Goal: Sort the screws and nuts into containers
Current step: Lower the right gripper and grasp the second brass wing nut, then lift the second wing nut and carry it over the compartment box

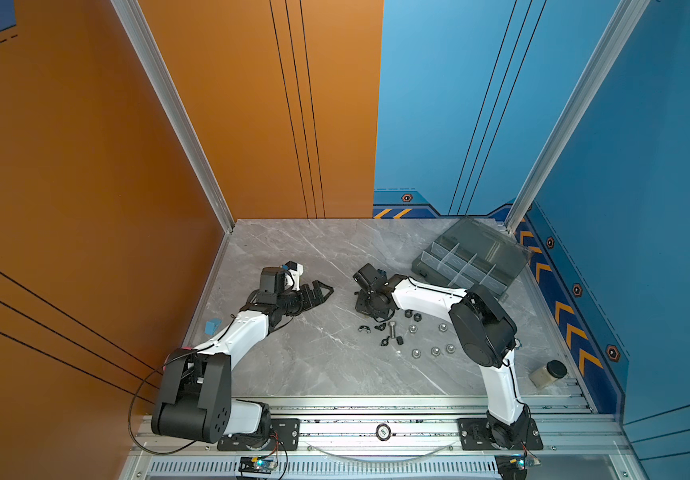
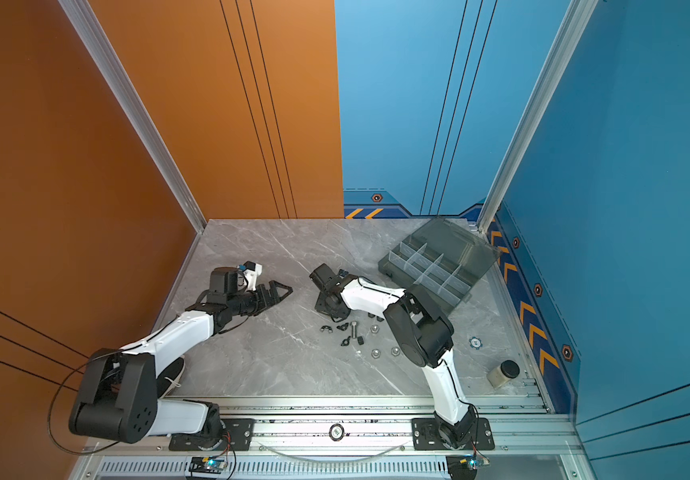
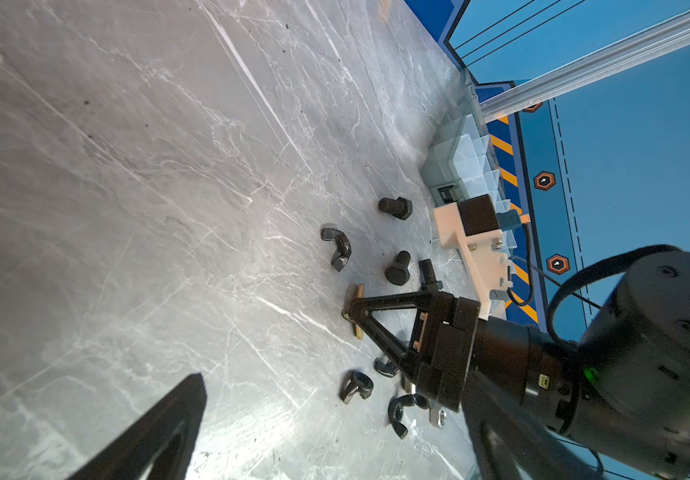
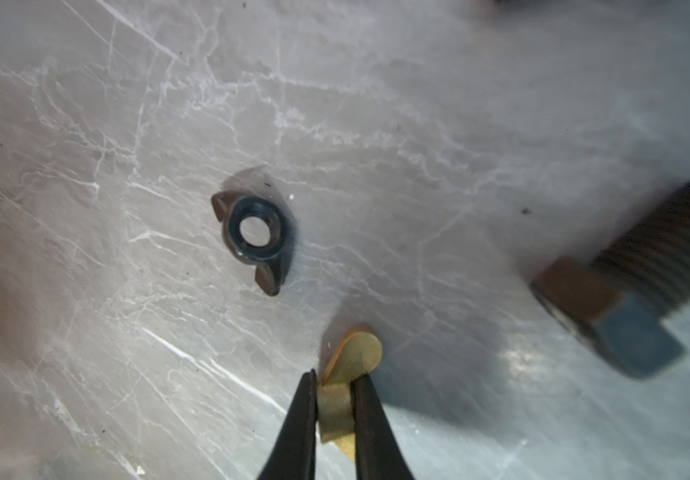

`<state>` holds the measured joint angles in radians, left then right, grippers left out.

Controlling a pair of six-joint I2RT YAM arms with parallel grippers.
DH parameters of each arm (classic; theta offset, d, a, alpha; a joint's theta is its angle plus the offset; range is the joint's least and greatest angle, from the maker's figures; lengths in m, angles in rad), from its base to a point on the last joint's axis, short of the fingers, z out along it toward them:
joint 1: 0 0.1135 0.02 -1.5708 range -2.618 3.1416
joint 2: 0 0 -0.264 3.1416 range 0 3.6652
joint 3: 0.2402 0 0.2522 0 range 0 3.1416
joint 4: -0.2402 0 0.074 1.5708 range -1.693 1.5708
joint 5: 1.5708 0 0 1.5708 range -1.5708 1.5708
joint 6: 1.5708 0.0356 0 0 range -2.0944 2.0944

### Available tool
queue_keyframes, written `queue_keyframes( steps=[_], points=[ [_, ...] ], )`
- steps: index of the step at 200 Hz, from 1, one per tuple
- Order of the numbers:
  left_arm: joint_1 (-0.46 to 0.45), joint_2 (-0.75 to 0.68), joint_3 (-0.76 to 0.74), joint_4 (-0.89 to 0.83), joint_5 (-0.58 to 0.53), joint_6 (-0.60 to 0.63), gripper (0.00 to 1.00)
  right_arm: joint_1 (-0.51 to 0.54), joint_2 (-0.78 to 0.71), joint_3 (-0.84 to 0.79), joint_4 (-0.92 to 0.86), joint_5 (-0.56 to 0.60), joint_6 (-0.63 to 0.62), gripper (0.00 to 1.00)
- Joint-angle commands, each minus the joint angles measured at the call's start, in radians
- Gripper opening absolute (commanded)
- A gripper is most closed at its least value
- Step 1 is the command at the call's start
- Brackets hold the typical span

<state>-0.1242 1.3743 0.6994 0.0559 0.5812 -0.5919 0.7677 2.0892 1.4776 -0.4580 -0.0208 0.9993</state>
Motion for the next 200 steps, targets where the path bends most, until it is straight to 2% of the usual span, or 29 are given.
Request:
queue_keyframes(
  steps=[1,32,79,118,200],
  points=[
    [0.010,-0.022,-0.016,-0.001,0.014,0.018,0.98,0.009,0.042,-0.003,-0.073,0.021,-0.026,0.09],
    [0.009,-0.024,-0.017,-0.003,0.012,0.018,0.98,0.006,0.019,-0.005,-0.055,0.027,-0.091,0.00],
    [0.010,-0.029,-0.011,-0.003,0.012,0.012,0.98,-0.021,-0.107,-0.053,0.056,-0.015,-0.239,0.00],
    [0.008,-0.026,-0.010,0.008,0.013,-0.002,0.98,-0.061,-0.202,-0.052,0.041,-0.061,-0.373,0.00],
    [-0.011,-0.010,0.009,0.033,0.004,-0.037,0.98,-0.348,-0.339,-0.002,-0.043,-0.075,-0.548,0.00]
  ],
)
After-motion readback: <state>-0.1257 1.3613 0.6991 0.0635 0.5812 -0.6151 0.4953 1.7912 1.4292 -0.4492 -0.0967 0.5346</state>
